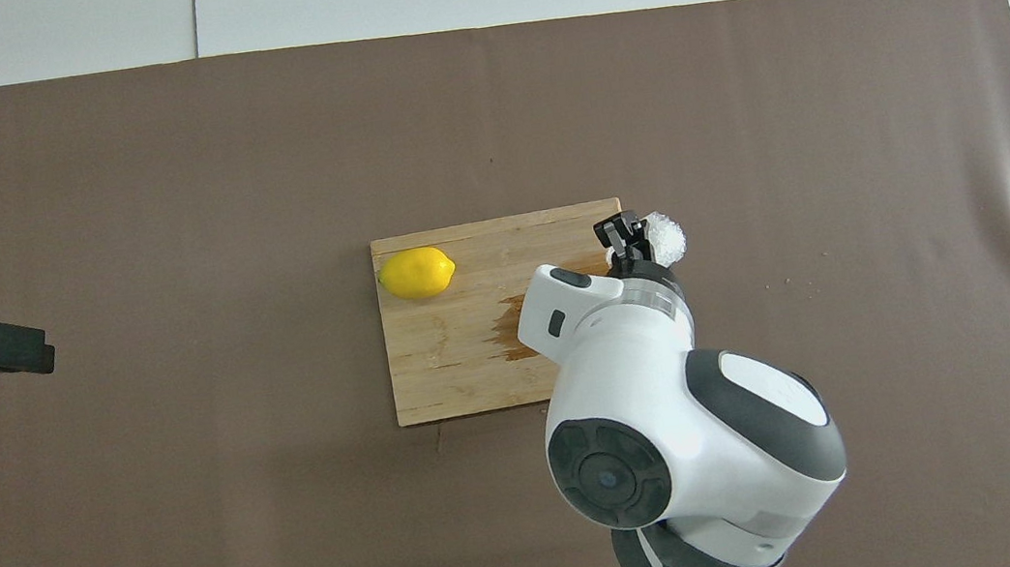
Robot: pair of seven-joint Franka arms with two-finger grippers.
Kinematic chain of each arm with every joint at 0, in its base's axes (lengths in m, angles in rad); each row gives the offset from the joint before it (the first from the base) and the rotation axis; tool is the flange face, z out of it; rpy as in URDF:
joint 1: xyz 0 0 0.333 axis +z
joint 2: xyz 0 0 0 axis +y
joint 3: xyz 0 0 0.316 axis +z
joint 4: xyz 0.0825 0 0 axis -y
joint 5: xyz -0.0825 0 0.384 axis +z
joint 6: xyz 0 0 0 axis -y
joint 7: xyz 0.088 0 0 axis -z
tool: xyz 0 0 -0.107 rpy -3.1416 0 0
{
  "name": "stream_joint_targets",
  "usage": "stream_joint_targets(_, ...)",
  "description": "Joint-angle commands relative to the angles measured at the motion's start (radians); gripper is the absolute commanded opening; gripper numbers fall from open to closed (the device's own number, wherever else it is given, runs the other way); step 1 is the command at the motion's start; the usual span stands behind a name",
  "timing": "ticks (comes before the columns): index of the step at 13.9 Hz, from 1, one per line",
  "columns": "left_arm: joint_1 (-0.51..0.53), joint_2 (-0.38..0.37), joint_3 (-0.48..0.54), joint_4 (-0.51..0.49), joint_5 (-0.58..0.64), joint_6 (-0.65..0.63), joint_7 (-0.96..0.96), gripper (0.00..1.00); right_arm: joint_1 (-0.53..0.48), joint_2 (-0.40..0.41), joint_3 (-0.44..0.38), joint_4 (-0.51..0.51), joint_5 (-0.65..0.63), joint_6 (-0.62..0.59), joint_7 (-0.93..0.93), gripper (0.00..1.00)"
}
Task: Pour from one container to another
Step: 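Tilt the white cup with the right gripper over the metal cup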
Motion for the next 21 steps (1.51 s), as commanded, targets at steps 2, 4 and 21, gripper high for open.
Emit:
stream_joint_targets(2, -0.007, -0.023, 0.007, -0.019, -0.008, -0.009, -0.008, 1.00, 0.006, -0.041, 0.002, -0.056, -0.064, 0.013, 0.020, 0.00)
stream_joint_targets(4, -0.007, -0.023, 0.009, -0.019, -0.008, -0.009, -0.008, 1.00, 0.012, -0.040, 0.005, -0.072, -0.113, 0.025, 0.021, 0.00)
stream_joint_targets(21, -0.007, -0.023, 0.009, -0.019, -0.008, -0.009, -0.008, 1.00, 0.026, -0.028, 0.005, -0.125, -0.207, 0.105, 0.090, 0.00)
